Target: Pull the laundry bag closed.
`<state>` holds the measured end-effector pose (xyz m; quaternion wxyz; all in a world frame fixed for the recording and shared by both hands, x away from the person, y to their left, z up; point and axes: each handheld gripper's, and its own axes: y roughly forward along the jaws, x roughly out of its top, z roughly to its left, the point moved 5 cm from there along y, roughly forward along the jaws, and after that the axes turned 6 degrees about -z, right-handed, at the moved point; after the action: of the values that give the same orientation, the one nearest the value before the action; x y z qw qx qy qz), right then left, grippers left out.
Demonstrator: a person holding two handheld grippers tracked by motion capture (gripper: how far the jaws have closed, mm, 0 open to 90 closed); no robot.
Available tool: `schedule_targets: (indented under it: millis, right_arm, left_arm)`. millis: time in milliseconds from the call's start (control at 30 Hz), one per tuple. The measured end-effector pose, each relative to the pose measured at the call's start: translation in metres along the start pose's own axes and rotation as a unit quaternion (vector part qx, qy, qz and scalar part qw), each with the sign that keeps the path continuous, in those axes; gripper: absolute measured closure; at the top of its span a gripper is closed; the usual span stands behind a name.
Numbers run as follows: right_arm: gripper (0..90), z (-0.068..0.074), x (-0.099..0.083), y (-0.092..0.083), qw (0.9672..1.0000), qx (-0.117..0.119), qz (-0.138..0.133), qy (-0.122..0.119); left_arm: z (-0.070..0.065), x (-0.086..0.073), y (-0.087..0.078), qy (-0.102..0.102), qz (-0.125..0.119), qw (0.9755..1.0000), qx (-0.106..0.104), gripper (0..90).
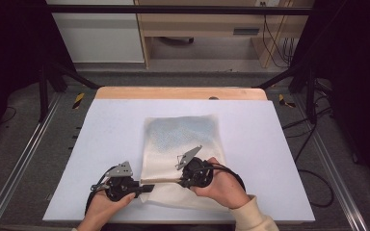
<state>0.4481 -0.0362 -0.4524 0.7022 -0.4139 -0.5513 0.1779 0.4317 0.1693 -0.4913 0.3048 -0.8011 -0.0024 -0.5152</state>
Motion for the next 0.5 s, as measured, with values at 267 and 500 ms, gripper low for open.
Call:
schedule_targets:
  millis: [267, 500]
  right_arm:
    - [82.1, -0.0048, -0.0054, -0.0044, 0.9999, -0.006, -0.001, 0.009]
    - [82.1, -0.0059, -0.0067, -0.0067, 0.9999, -0.007, -0.001, 0.010]
  left_arm:
    - [0.0002, -0.0004, -0.0006, 0.000, 0.001, 1.0000, 0.000, 84.5]
    - [0.0009, -0.0004, -0.0008, -0.001, 0.000, 1.0000, 0.001, 84.5]
